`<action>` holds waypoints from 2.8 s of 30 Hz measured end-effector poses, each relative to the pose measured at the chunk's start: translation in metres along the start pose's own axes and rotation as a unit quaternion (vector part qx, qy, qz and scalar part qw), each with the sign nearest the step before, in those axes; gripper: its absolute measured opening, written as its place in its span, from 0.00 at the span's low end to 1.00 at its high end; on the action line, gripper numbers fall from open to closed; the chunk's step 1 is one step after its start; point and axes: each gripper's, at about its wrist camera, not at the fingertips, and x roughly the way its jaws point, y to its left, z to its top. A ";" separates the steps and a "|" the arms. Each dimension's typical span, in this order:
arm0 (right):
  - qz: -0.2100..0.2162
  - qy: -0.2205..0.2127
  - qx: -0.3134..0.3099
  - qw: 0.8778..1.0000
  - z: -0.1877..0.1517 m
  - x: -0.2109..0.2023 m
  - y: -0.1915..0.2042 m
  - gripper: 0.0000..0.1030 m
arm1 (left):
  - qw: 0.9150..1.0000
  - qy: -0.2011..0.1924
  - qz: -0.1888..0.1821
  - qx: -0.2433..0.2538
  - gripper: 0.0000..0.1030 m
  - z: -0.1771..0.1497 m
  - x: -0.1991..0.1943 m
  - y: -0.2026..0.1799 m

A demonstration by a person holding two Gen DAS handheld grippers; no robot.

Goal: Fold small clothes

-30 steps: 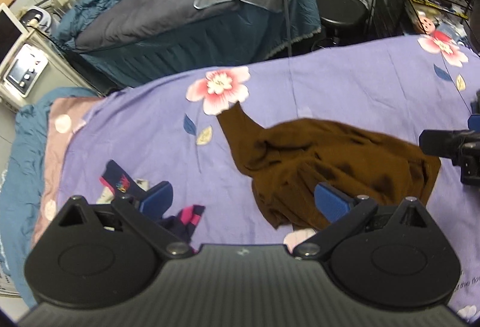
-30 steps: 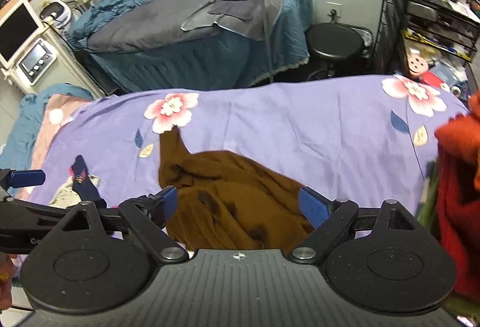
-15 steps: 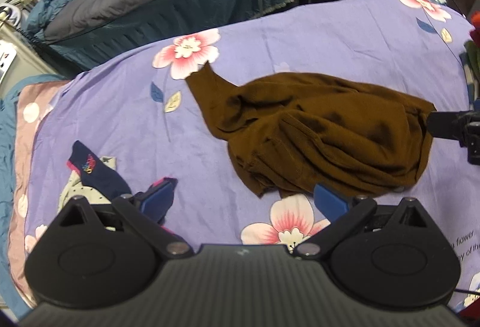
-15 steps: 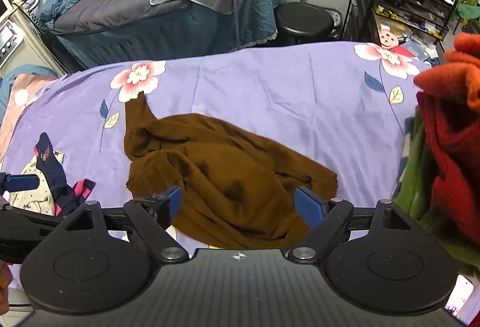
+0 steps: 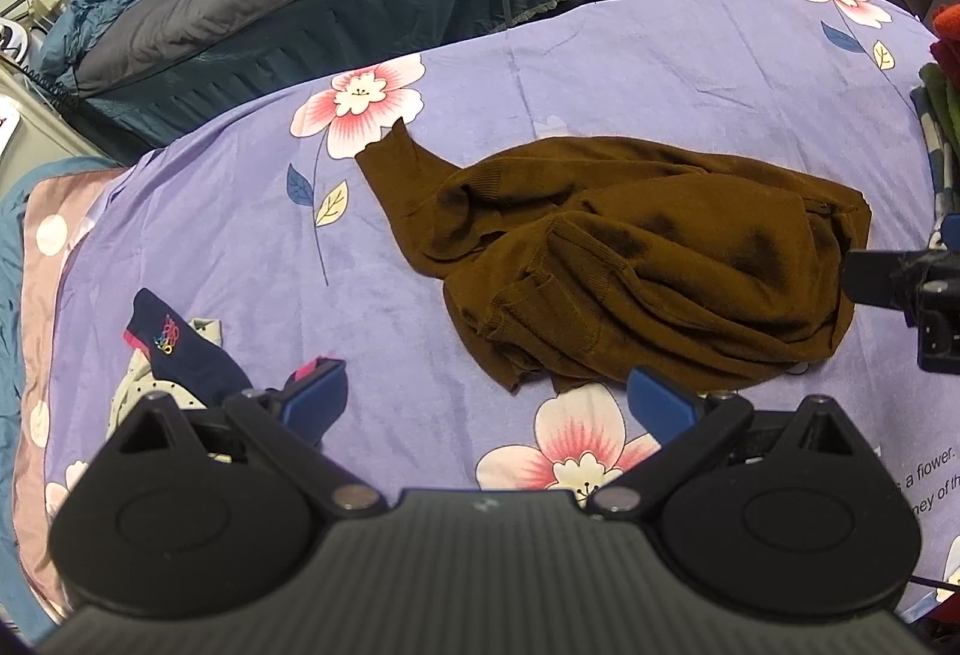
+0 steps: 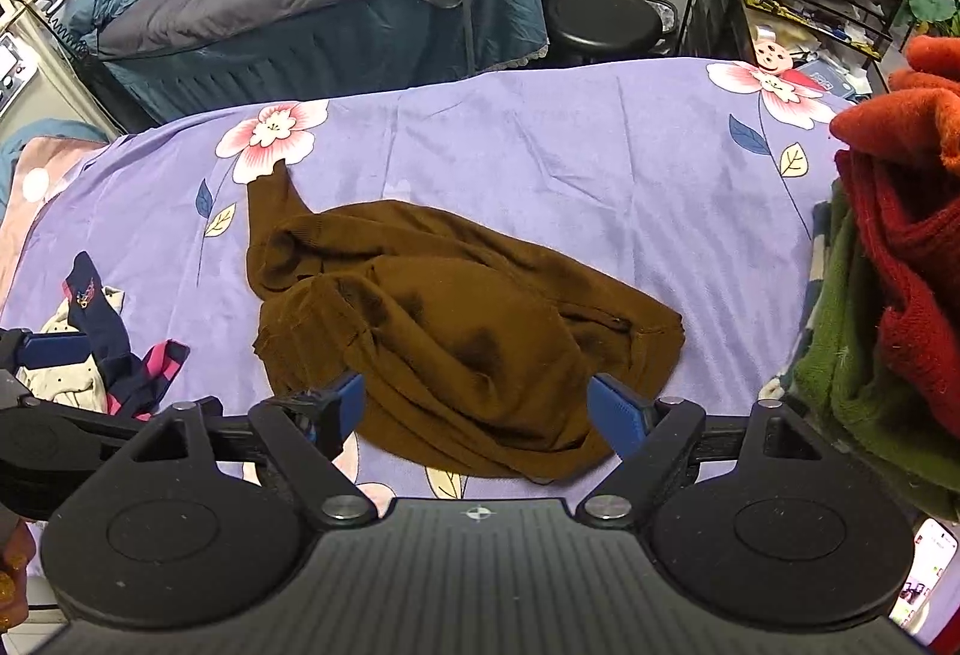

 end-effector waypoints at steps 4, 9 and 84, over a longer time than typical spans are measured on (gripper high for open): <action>0.000 0.001 -0.003 1.000 0.000 0.001 0.002 1.00 | 1.000 0.002 -0.001 -0.003 0.99 -0.001 0.001 -0.001; 0.008 0.003 -0.002 1.000 -0.002 0.002 0.002 1.00 | 1.000 0.005 -0.002 -0.006 0.99 -0.004 0.004 -0.002; 0.122 -0.023 -0.177 0.976 -0.037 0.062 0.018 0.10 | 0.972 -0.043 -0.232 0.018 0.10 -0.040 0.141 0.083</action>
